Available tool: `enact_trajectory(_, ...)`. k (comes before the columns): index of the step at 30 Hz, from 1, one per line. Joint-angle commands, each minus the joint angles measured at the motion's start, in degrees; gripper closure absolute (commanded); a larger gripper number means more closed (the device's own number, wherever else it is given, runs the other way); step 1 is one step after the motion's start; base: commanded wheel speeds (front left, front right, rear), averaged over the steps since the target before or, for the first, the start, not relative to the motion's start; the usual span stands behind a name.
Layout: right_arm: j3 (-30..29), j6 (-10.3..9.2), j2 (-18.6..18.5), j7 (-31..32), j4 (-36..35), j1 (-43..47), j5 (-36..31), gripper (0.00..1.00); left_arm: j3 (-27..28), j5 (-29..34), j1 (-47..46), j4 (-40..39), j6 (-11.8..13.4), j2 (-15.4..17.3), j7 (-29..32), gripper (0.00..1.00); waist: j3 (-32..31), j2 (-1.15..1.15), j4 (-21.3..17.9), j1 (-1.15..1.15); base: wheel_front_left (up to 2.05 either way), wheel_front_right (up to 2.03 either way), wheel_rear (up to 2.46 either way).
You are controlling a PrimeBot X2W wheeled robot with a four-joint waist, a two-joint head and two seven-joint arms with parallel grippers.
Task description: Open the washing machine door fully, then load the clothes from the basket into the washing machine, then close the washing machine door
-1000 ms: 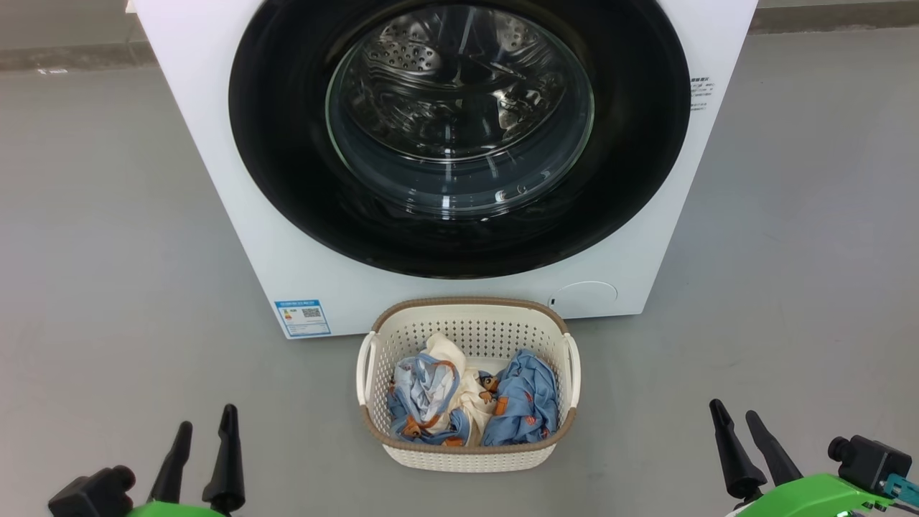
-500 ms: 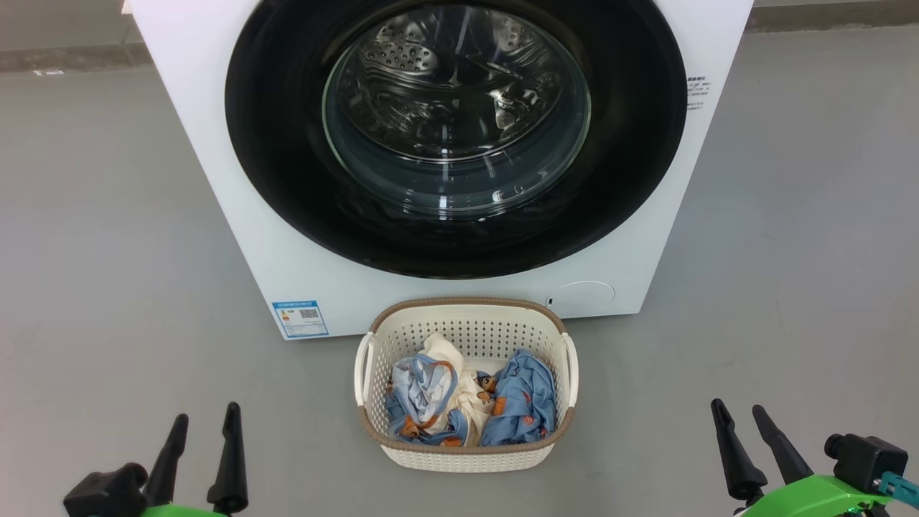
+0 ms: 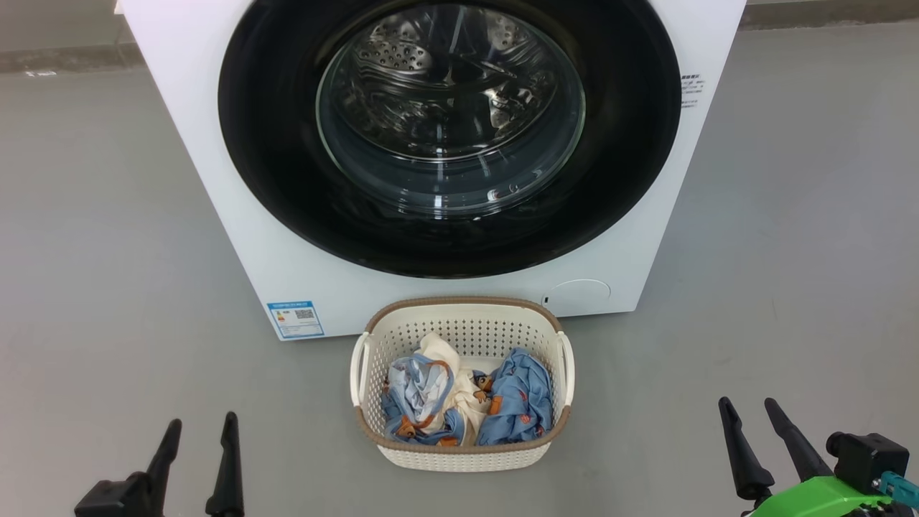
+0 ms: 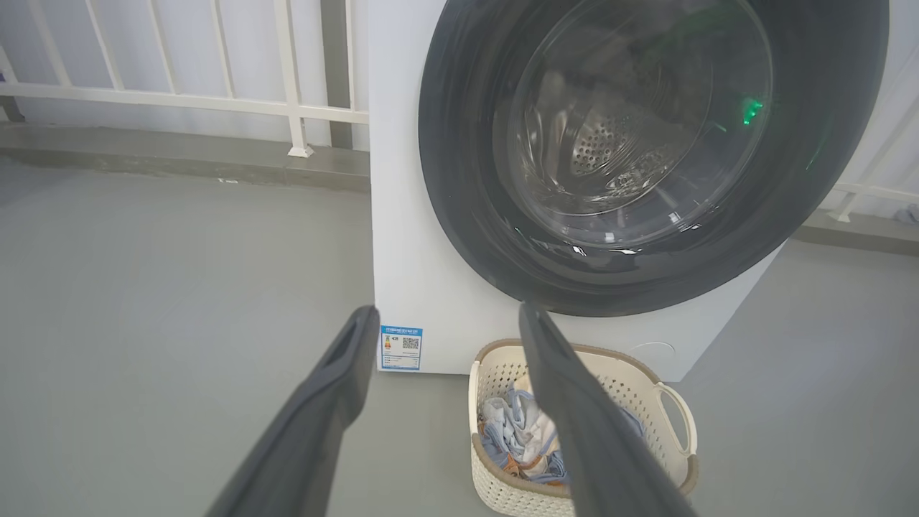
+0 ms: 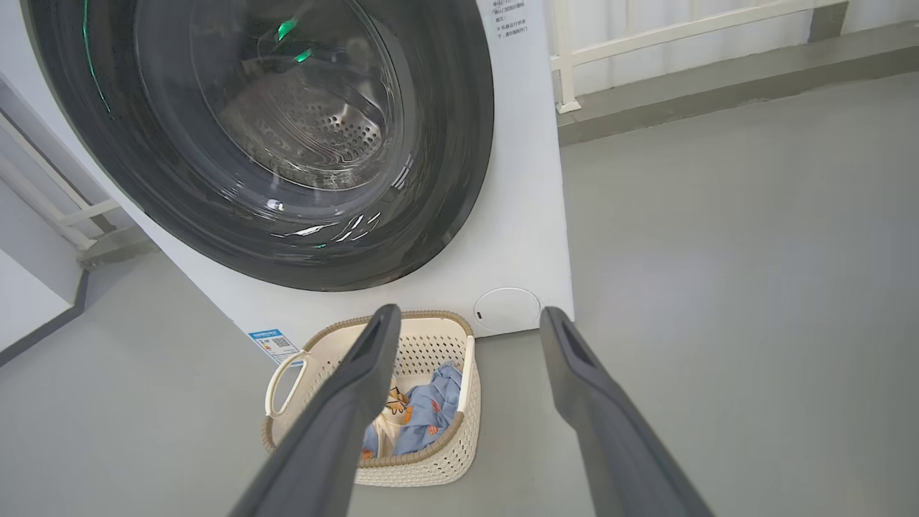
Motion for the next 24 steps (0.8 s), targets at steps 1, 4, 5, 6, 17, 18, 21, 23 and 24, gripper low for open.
enact_trajectory(1, 0.95, 0.09, -1.3, -0.99, -1.48, -0.34, -1.74, 0.0, 2.03, 2.07, -1.23, -1.05, -0.14, 1.37, -0.88, 0.0, 0.03, 0.0, -0.1, 0.0, 0.0, 0.0, 0.0)
enact_trajectory(4, 0.8, 0.09, -1.55, -1.5, -1.51, -0.02, -3.46, 0.0, 2.48, 3.97, -1.21, -0.95, -0.15, 1.59, -1.38, 0.0, 0.07, 0.0, -0.25, 0.0, 0.0, 0.0, 0.0)
enact_trajectory(5, 0.77, 0.09, -1.62, -1.66, -1.52, 0.03, -4.06, 0.0, 2.63, 4.63, -1.2, -0.97, -0.15, 1.67, -1.55, 0.0, 0.1, 0.0, -0.3, 0.0, 0.0, 0.0, 0.0)
enact_trajectory(6, 0.78, 0.09, -1.68, -1.83, -1.53, 0.06, -4.65, 0.0, 2.78, 5.31, -1.19, -1.02, -0.15, 1.72, -1.72, 0.0, 0.12, 0.0, -0.36, 0.0, 0.0, 0.0, 0.0)
enact_trajectory(17, 0.46, 0.09, -1.51, -1.97, -1.76, 0.18, -5.34, 0.0, 3.56, 6.28, -1.11, -1.34, -0.15, 1.28, -1.86, 0.0, 0.18, 0.0, -0.31, 0.0, 0.0, 0.0, 0.0)
enact_trajectory(18, 0.45, 0.09, -1.5, -1.97, -1.77, 0.19, -5.33, 0.0, 3.68, 6.22, -1.08, -1.22, -0.15, 1.18, -1.86, 0.0, 0.17, 0.0, -0.29, 0.0, 0.0, 0.0, 0.0)
enact_trajectory(21, 0.44, 0.09, -1.47, -1.97, -1.79, 0.2, -5.28, 0.0, 3.38, 6.35, -1.08, -1.14, -0.15, 1.24, -1.86, 0.0, 0.17, 0.0, -0.27, 0.0, 0.07, 0.05, -0.12)
enact_trajectory(23, 0.43, 0.09, -1.45, -1.97, -1.81, 0.18, -5.25, 0.0, 3.09, 6.1, -1.03, -1.19, -0.15, 1.33, -1.86, 0.0, 0.17, 0.0, -0.27, 0.0, 0.2, 0.2, -0.41)
enact_trajectory(24, 0.45, 0.09, -1.41, -1.97, -1.79, 0.15, -5.23, 0.0, 2.8, 6.26, -1.0, -1.08, -0.15, 1.57, -1.86, 0.0, 0.18, 0.0, -0.28, 0.0, 0.34, 0.31, -0.64)
